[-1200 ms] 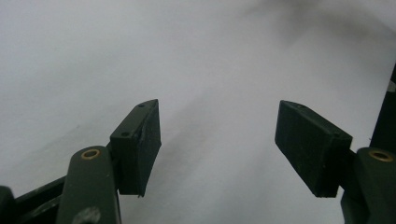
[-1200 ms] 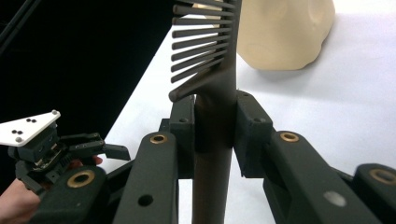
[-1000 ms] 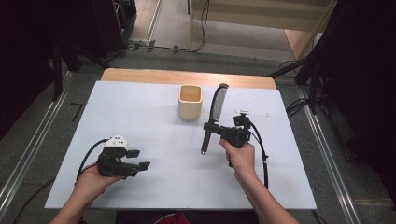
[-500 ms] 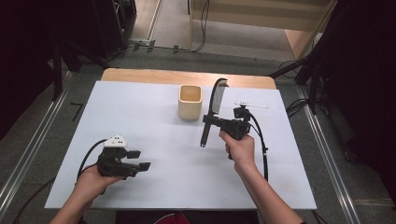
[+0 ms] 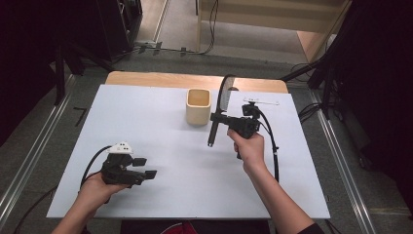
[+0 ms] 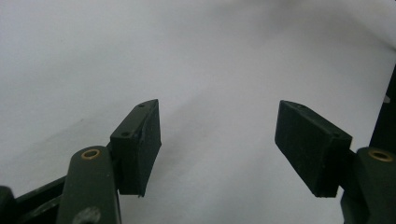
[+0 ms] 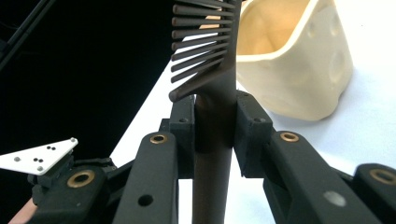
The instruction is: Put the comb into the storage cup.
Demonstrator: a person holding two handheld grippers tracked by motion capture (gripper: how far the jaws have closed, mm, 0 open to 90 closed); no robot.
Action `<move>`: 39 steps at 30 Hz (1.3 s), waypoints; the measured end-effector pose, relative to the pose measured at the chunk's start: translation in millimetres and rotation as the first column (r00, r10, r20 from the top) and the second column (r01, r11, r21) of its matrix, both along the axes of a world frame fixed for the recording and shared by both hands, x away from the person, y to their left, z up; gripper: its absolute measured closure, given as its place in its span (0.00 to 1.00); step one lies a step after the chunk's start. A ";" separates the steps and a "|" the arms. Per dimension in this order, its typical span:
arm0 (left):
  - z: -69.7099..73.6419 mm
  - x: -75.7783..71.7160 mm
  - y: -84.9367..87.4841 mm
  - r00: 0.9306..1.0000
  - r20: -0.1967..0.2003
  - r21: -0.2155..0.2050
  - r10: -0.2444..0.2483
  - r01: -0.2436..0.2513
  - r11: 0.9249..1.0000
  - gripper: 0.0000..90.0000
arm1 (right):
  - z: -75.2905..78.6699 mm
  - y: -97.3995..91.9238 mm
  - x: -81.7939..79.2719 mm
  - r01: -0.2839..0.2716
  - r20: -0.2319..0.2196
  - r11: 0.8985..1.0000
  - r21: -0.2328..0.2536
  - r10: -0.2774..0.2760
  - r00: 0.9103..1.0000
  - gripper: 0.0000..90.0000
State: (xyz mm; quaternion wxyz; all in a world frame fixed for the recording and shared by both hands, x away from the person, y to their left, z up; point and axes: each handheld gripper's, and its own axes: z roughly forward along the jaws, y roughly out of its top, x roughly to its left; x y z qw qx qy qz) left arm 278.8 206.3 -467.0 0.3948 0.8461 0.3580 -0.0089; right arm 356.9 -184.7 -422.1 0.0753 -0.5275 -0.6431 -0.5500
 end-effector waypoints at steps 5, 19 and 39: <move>-0.1 0.0 0.0 1.000 0.003 0.006 -0.001 0.001 1.000 0.36 | 5.3 2.9 5.6 -0.004 0.004 1.000 -0.006 0.004 1.000 0.78; -1.2 1.4 2.1 1.000 0.000 0.012 0.005 -0.005 1.000 0.36 | 18.0 6.2 20.0 0.022 0.017 1.000 -0.017 -0.021 1.000 0.78; -0.7 2.0 3.6 1.000 0.000 0.008 0.009 -0.009 1.000 0.36 | 38.1 12.7 43.6 0.029 0.051 0.999 -0.013 -0.029 0.998 0.78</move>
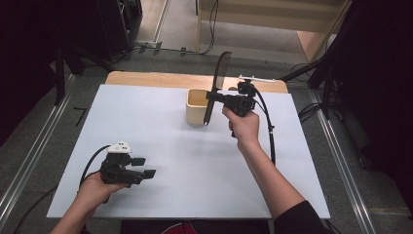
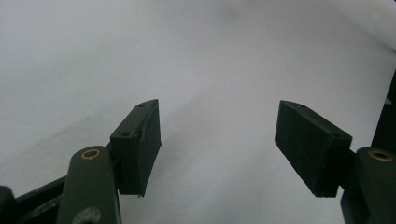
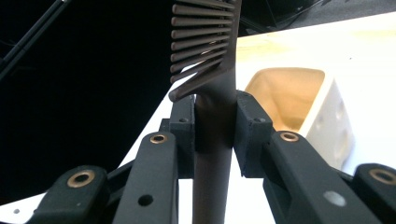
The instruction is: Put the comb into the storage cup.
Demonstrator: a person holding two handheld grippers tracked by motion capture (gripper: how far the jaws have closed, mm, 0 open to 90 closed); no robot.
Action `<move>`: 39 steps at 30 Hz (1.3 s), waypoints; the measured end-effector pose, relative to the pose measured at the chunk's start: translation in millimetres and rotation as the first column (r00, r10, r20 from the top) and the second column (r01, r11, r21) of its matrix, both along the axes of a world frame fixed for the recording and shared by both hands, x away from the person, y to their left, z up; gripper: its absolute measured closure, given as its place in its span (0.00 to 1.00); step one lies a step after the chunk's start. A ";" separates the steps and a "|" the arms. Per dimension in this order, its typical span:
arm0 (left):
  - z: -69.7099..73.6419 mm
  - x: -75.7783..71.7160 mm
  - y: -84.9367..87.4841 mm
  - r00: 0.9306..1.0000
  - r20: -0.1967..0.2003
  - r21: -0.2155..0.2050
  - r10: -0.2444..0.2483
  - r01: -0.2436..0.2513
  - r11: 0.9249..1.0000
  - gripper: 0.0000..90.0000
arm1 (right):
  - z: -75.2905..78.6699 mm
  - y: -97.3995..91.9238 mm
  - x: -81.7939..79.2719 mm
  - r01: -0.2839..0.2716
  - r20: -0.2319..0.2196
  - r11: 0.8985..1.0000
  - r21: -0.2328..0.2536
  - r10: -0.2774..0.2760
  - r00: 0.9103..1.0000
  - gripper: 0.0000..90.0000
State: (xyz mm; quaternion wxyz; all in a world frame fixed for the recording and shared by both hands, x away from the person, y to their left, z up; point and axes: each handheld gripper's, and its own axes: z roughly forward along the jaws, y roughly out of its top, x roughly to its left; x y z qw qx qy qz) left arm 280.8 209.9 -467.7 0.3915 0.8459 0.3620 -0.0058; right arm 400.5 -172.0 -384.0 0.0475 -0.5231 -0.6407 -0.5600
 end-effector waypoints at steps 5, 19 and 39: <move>0.0 0.0 0.1 1.000 0.000 -0.002 -0.001 0.001 1.000 0.36 | 3.9 2.8 7.3 -0.004 0.011 1.000 -0.004 0.004 1.000 0.78; -0.5 0.5 0.2 1.000 0.000 -0.004 -0.003 0.003 1.000 0.36 | 9.5 6.0 36.2 0.007 0.063 0.999 0.043 -0.010 0.998 0.78; -0.5 0.7 0.2 1.000 -0.003 -0.008 -0.009 0.009 1.000 0.36 | 20.6 5.9 63.6 0.078 0.076 0.996 -0.039 -0.075 0.994 0.78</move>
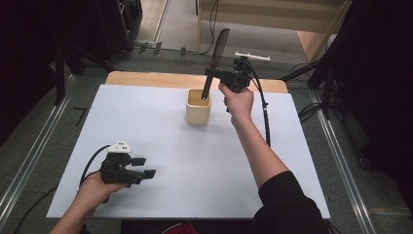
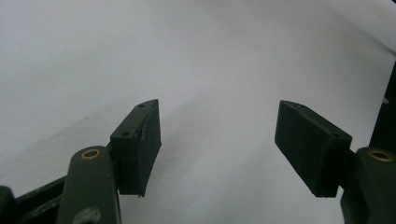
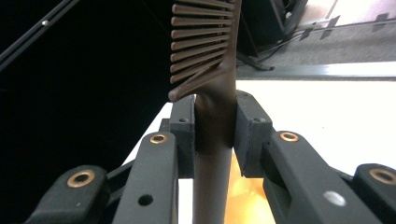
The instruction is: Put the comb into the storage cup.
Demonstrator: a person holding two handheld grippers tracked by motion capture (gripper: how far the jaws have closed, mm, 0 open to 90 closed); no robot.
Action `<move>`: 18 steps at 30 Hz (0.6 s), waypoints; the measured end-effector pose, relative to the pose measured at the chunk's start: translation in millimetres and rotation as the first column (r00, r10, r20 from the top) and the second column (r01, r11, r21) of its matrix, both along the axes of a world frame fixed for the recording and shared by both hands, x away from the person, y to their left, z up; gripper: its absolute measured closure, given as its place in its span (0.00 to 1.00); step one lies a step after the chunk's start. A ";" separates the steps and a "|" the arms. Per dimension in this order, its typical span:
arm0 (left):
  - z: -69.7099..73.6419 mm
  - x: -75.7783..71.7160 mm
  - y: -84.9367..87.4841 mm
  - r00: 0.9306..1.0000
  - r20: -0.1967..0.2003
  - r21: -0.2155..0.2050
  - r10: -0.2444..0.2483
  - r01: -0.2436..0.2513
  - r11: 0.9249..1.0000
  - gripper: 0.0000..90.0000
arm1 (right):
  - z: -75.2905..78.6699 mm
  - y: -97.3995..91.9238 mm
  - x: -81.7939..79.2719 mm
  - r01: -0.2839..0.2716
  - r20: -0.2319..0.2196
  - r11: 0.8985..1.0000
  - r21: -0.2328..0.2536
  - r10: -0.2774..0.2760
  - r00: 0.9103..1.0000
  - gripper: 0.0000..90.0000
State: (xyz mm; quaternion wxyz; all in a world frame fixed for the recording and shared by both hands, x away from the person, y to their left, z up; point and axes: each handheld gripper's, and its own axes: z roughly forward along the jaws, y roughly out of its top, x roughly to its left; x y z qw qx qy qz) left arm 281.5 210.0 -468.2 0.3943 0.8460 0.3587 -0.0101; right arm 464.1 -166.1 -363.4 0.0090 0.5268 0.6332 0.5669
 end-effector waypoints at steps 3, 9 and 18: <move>0.3 -0.2 0.0 1.000 0.000 0.001 0.000 0.000 1.000 0.36 | 1.1 2.0 3.4 0.011 0.003 1.000 -0.013 -0.011 1.000 0.78; 0.1 0.0 0.1 1.000 0.000 -0.002 -0.005 0.005 1.000 0.36 | -2.1 5.1 9.6 0.041 0.016 0.999 -0.029 -0.041 0.999 0.78; -0.2 0.3 0.3 1.000 -0.001 -0.001 -0.006 0.006 1.000 0.36 | -10.7 11.6 15.1 0.075 0.040 0.995 -0.069 -0.072 0.997 0.78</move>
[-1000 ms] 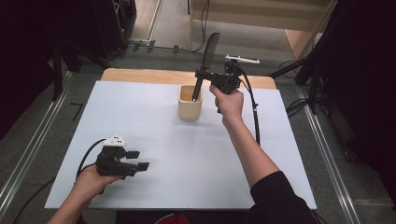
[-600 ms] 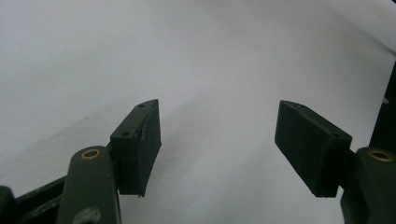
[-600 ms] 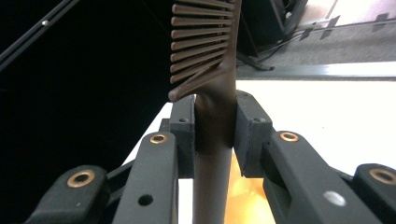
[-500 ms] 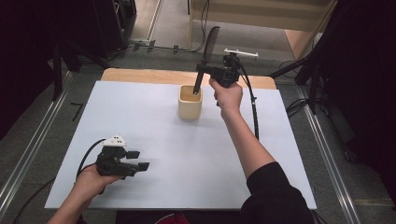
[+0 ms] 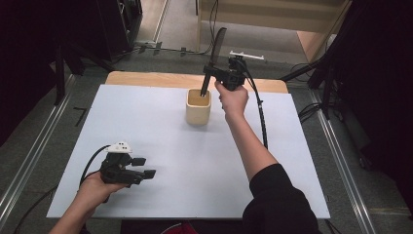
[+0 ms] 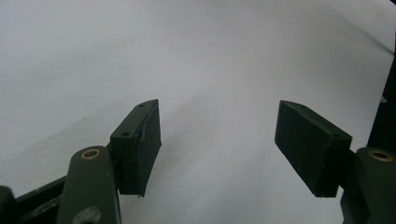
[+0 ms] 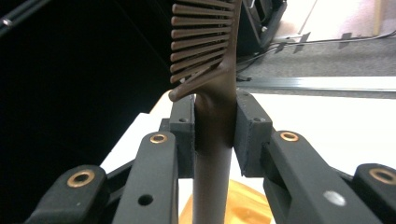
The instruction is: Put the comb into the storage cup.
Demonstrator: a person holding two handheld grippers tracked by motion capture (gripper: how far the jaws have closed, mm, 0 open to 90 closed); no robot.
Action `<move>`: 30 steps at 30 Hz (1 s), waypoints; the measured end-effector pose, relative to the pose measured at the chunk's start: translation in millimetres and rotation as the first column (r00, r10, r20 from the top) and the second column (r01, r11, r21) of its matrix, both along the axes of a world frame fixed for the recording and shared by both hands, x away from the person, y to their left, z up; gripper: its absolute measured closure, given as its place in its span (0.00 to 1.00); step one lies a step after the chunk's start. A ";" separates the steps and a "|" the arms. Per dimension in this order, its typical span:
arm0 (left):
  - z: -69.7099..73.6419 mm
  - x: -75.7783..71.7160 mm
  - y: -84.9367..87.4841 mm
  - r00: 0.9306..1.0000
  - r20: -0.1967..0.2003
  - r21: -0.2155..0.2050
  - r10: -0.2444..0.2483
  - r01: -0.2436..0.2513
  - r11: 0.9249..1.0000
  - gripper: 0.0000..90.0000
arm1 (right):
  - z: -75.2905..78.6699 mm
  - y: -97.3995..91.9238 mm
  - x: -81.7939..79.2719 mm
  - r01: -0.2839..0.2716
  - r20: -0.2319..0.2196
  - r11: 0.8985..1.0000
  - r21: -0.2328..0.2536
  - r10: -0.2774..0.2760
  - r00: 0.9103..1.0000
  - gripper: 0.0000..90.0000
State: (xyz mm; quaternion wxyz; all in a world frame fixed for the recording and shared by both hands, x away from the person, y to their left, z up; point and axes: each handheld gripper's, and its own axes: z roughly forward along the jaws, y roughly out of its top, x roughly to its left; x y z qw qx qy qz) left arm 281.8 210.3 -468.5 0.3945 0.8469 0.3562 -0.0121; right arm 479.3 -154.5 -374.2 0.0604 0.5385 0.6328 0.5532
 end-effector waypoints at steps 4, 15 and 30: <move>0.2 0.1 0.3 1.000 0.000 0.000 0.001 -0.001 1.000 0.36 | -3.4 2.1 0.7 0.000 -0.003 1.000 -0.010 0.000 1.000 0.78; -0.2 -0.1 -0.3 1.000 -0.003 -0.002 -0.002 0.002 1.000 0.36 | -9.2 7.7 1.1 -0.002 0.017 0.999 -0.041 0.003 1.000 0.78; -0.3 0.2 -0.4 1.000 -0.005 0.003 -0.006 0.006 1.000 0.36 | -22.0 9.8 -1.6 -0.009 0.016 0.998 -0.064 0.010 1.000 0.78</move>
